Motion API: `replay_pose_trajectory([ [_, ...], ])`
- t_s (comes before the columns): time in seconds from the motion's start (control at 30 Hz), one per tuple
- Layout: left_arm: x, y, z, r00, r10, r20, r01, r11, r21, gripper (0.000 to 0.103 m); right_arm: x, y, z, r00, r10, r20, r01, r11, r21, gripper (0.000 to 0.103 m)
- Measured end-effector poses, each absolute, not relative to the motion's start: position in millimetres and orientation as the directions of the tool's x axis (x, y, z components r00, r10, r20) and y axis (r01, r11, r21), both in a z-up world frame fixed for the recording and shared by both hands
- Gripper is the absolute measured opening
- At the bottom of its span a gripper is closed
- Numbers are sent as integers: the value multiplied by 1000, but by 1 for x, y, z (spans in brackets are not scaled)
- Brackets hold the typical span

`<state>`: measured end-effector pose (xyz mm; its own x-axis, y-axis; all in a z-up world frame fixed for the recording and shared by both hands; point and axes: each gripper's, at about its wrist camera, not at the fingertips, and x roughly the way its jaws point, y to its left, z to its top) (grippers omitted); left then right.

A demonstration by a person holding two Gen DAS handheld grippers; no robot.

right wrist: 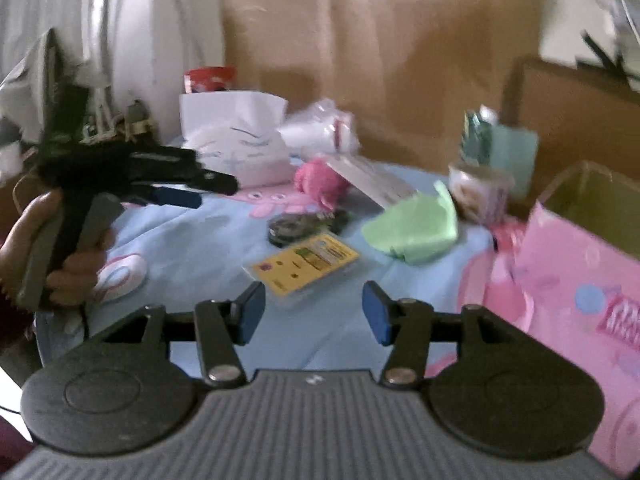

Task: Organize soft objects
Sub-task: 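Move the right gripper to the yellow card in the clear case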

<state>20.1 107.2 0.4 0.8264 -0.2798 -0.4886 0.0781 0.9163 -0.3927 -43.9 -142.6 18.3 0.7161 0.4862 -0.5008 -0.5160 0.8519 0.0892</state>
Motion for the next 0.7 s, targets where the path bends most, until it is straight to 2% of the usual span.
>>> replay_pose_trajectory([
  [0.03, 18, 102, 1, 816, -306, -490, 98, 909, -404, 79, -42, -142, 17, 708, 491, -507, -516, 850, 102, 57],
  [0.17, 17, 74, 6, 763, -399, -509, 171, 884, -436, 76, -38, -131, 7, 678, 501, -538, -538, 837, 101, 71],
  [0.3, 24, 48, 7, 708, -424, -564, 201, 888, -415, 76, -28, -114, 4, 651, 492, -578, -566, 822, 62, 79],
  [0.37, 29, 36, -1, 658, -437, -613, 197, 886, -420, 69, -20, -105, 0, 649, 475, -595, -561, 827, 48, 80],
  [0.4, 28, 30, -3, 664, -437, -607, 205, 887, -413, 65, -18, -101, -1, 647, 476, -595, -564, 825, 47, 81],
  [0.43, 27, 23, -4, 652, -446, -613, 227, 887, -403, 57, -18, -98, -2, 647, 487, -587, -575, 817, 44, 74],
  [0.53, 22, 12, -3, 663, -411, -626, 226, 907, -355, 56, -24, -92, -3, 683, 456, -570, -557, 830, -3, 67],
  [0.57, 20, 13, -3, 658, -425, -622, 230, 899, -372, 56, -26, -95, -3, 696, 444, -564, -542, 840, -7, 60],
  [0.63, 18, 16, 2, 652, -467, -597, 243, 875, -419, 56, -29, -104, -1, 718, 430, -546, -511, 859, 5, 53],
  [0.7, 16, 11, 11, 661, -487, -571, 267, 864, -427, 56, -31, -115, 3, 734, 432, -524, -487, 873, 39, 52],
])
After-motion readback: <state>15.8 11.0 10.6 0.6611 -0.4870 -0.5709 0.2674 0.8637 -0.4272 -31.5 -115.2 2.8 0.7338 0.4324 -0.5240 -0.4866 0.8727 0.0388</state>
